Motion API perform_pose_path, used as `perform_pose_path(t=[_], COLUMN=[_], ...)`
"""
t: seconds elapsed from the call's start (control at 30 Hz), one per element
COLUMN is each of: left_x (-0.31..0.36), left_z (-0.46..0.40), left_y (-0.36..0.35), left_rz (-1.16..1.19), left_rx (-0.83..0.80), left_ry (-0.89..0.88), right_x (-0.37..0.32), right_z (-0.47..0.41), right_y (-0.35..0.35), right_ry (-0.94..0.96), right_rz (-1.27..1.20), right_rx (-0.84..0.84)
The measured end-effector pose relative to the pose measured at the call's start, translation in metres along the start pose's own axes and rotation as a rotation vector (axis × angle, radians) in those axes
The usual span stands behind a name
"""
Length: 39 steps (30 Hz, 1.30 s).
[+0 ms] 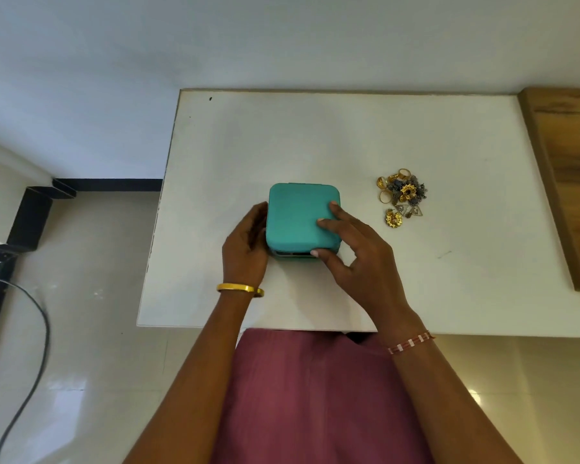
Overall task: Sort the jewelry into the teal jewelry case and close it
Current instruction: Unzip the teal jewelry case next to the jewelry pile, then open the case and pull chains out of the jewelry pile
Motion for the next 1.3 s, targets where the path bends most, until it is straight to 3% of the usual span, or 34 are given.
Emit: perform_pose_path(t=[0.23, 0.67, 1.13, 1.3], left_x=[-0.005, -0.008, -0.01, -0.011], left_z=[-0.001, 0.002, 0.004, 0.004], left_y=[0.003, -0.003, -0.007, -0.007], left_rz=[-0.086, -0.128, -0.161, -0.162], left_rx=[0.001, 0.007, 0.017, 0.01], left_ry=[-0.003, -0.034, -0.063, -0.06], right_x=[-0.006, 0.009, 0.027, 0.031], right_z=[-0.045, -0.104, -0.129, -0.12], right_y=[0.021, 0.022, 0.008, 0.005], right_ry=[-0.234, -0.308, -0.63, -0.629], right_rz=[-0.402, -0.403, -0.598, -0.644], right_rx=[0.105, 0.121, 0.082, 0.166])
Point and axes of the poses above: each hand's wrist, its own z-axis away from the middle knuckle, its own y-axis out of the back of the hand, x = y × z, the point moved 2 cm from there along -z, towards the middle knuckle, and after that the axes turned 6 degrees about -x, right-handed, at the moved point
